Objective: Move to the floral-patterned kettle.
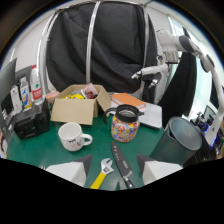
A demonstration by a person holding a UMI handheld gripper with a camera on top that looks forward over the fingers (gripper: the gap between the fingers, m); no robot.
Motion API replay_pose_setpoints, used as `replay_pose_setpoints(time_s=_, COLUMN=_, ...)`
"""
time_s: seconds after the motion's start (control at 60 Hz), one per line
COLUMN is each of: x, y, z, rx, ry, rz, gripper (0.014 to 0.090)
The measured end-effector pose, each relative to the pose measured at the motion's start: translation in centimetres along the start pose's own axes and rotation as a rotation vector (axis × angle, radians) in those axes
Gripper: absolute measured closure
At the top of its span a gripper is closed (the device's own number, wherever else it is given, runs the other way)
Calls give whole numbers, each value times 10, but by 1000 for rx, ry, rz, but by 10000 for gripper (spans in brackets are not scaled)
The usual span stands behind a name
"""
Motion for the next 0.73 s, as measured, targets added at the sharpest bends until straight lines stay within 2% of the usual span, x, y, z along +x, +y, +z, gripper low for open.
replay_pose_setpoints(time_s=0.35, x=29, y=-7, z=95, rx=-31, ry=76, rz=24, gripper=193)
replay_pose_setpoints(time_s=0.733, x=25, y=-9, z=114, rx=-51, ry=48, rz=15, gripper=193)
